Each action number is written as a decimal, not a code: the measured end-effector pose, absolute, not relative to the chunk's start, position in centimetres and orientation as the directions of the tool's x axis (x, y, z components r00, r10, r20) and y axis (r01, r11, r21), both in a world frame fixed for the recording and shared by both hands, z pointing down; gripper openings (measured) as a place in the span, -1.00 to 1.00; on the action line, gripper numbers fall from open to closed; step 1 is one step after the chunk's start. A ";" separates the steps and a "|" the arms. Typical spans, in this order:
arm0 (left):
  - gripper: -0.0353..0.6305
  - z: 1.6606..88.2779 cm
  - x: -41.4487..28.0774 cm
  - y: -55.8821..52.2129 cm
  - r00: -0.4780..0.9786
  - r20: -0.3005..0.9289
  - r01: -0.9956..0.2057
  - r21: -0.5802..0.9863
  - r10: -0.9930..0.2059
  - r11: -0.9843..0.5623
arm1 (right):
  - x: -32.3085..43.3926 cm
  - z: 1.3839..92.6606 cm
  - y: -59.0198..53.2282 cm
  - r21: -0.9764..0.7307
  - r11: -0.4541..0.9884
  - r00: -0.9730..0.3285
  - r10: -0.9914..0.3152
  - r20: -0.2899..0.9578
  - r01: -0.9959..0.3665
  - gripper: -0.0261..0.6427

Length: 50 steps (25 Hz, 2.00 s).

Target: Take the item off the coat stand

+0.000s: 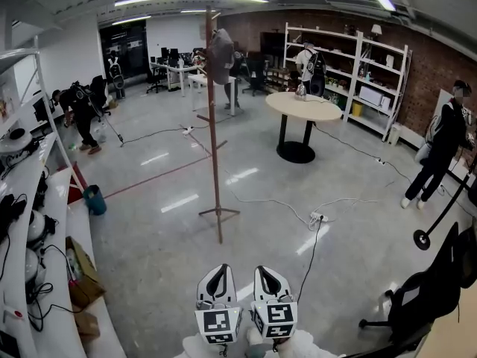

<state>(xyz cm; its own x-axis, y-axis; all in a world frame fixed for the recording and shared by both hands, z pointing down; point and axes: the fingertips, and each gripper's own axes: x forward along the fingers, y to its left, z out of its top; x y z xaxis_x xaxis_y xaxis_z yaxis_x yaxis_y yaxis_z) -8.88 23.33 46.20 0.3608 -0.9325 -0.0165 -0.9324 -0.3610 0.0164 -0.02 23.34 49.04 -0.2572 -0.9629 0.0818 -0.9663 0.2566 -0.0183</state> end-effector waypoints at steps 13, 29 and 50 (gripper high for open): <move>-0.90 46.1 -8.2 18.9 0.342 -0.011 -0.940 0.015 -0.940 -0.342 | 0.0 48.1 18.7 -0.050 0.293 -0.296 -0.953 0.067 -0.955 -0.89; -0.90 46.8 -4.5 11.9 0.320 0.003 -0.947 0.028 -0.948 -0.319 | 2.7 47.8 11.8 -0.011 0.346 -0.346 -0.935 0.073 -0.938 -0.89; -0.90 47.4 -3.6 6.0 0.278 0.001 -0.961 -0.009 -0.961 -0.278 | 4.5 48.8 5.0 -0.017 0.375 -0.375 -0.923 0.089 -0.927 -0.89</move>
<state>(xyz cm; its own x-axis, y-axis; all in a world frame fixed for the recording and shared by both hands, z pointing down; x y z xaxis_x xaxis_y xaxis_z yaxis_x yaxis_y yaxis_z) -3.60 5.99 47.39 0.2776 -0.9607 0.0012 -0.9606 -0.2776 -0.0085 4.48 5.03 48.83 -0.3751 -0.9227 0.0890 -0.9268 0.3751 -0.0169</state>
